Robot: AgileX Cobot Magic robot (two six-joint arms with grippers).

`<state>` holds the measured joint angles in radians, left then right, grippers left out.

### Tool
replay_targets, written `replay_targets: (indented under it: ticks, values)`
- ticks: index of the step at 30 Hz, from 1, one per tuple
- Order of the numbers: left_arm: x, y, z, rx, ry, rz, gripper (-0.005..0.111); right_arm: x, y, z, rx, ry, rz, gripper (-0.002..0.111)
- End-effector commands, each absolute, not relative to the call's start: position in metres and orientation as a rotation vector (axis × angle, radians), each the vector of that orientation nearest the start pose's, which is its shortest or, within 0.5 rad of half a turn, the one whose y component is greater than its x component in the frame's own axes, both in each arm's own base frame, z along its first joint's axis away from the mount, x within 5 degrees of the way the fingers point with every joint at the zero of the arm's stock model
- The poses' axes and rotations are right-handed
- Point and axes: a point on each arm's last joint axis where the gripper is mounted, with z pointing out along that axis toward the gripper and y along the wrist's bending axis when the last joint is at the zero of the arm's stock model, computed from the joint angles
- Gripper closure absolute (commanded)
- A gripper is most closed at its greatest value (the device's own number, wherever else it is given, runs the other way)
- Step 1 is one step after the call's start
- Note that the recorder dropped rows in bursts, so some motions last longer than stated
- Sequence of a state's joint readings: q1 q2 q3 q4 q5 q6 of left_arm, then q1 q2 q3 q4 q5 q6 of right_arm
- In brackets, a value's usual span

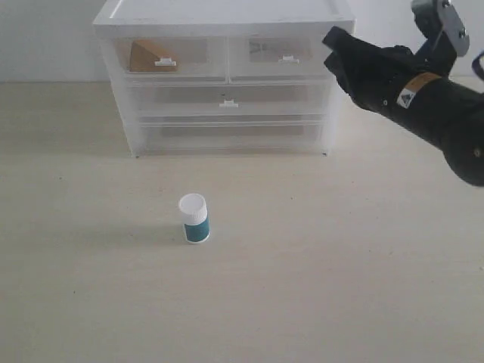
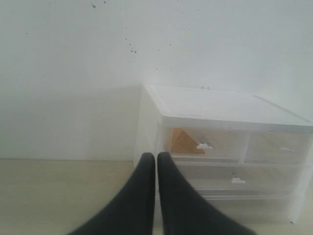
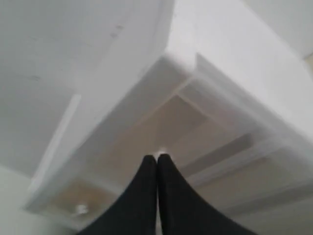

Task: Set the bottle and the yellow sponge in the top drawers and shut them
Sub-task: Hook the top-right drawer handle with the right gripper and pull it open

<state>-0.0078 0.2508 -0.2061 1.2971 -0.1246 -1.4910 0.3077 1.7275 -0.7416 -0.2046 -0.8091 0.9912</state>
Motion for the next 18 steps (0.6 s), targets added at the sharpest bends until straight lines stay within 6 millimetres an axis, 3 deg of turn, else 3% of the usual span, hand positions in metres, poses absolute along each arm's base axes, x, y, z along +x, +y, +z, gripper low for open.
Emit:
replay_targets:
  ticks: [1,6,11,14,18]
  values:
    - [0.075,-0.012,0.270,-0.037,1.495,-0.256,0.103,0.325,0.117,0.185,0.406,1.612,1.507,0.109]
    - [0.075,-0.013,0.270,-0.028,1.493,-0.265,0.103,0.327,0.123,0.173,0.366,1.666,1.510,0.104]
    - [0.075,-0.013,0.270,-0.028,1.493,-0.265,0.103,0.334,0.125,0.178,0.454,1.611,1.511,0.065]
    - [0.075,-0.013,0.270,-0.028,1.493,-0.265,0.103,0.342,0.132,0.175,0.560,1.700,1.492,0.049]
    - [0.075,-0.013,0.270,-0.028,1.493,-0.265,0.103,0.353,0.141,0.181,0.615,1.729,1.468,0.048]
